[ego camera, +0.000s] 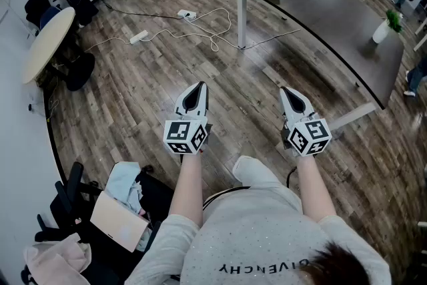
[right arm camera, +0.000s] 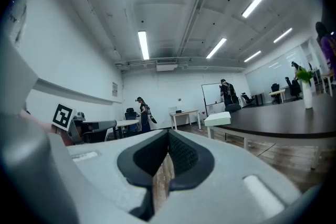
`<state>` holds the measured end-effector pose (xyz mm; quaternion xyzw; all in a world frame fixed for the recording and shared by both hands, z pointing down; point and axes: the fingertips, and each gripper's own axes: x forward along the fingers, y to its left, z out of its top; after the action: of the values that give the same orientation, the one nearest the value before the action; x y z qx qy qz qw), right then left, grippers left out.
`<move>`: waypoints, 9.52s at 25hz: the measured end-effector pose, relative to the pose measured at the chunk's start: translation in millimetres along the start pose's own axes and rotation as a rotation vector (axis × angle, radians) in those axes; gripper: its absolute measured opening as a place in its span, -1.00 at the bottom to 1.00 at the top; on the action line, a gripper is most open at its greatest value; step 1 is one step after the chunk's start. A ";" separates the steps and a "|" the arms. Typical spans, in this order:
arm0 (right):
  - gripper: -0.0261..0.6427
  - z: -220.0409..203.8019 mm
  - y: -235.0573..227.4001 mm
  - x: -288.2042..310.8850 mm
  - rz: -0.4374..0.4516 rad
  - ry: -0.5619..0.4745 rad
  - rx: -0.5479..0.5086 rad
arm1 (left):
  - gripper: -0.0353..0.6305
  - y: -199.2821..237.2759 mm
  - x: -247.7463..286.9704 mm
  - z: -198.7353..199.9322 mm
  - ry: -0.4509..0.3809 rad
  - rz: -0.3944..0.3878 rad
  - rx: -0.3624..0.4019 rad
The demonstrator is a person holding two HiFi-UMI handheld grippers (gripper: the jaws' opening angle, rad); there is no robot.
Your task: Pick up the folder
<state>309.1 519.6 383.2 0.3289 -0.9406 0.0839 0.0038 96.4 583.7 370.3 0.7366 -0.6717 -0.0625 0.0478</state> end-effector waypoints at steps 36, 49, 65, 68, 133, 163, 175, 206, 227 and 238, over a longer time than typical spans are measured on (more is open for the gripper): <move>-0.43 -3.3 -137.4 212.8 -0.007 0.059 0.088 | -0.90 108.0 216.7 -23.1 0.089 0.016 -0.033; -0.38 -2.5 -196.9 297.1 0.008 0.078 0.114 | -0.90 150.9 307.6 -28.1 0.098 0.036 -0.034; -0.34 -6.1 -246.8 326.9 -0.036 0.079 0.165 | -0.90 152.5 372.5 -41.4 0.115 -0.006 -0.042; -0.34 -5.8 -250.5 334.3 -0.039 0.076 0.176 | -0.90 157.5 377.5 -46.0 0.127 -0.004 -0.044; -0.11 -59.7 -390.5 663.7 -0.371 -0.027 0.627 | -0.90 325.6 750.1 -102.5 0.245 -0.417 -0.093; 0.43 -69.0 -456.7 747.3 -0.280 -0.269 1.079 | -0.90 344.7 811.9 -151.3 0.285 -0.374 -0.108; 0.43 -77.4 -483.8 778.0 -0.279 -0.292 1.206 | -0.90 349.9 839.1 -164.2 0.308 -0.358 -0.119; -0.12 -78.3 -492.8 795.5 -0.243 -0.326 1.325 | -0.90 356.1 846.0 -173.1 0.322 -0.341 -0.135; -0.13 -57.1 -484.2 773.7 -0.252 -0.266 1.218 | -0.90 349.5 828.2 -148.1 0.291 -0.361 -0.125; -0.13 -37.5 -488.7 750.3 -0.292 -0.240 1.140 | -0.90 338.7 823.2 -126.5 0.266 -0.371 -0.116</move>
<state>22.1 -314.2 542.9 0.4119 -0.6864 0.5360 -0.2680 -143.1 -269.1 524.6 0.8454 -0.5077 -0.0110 0.1657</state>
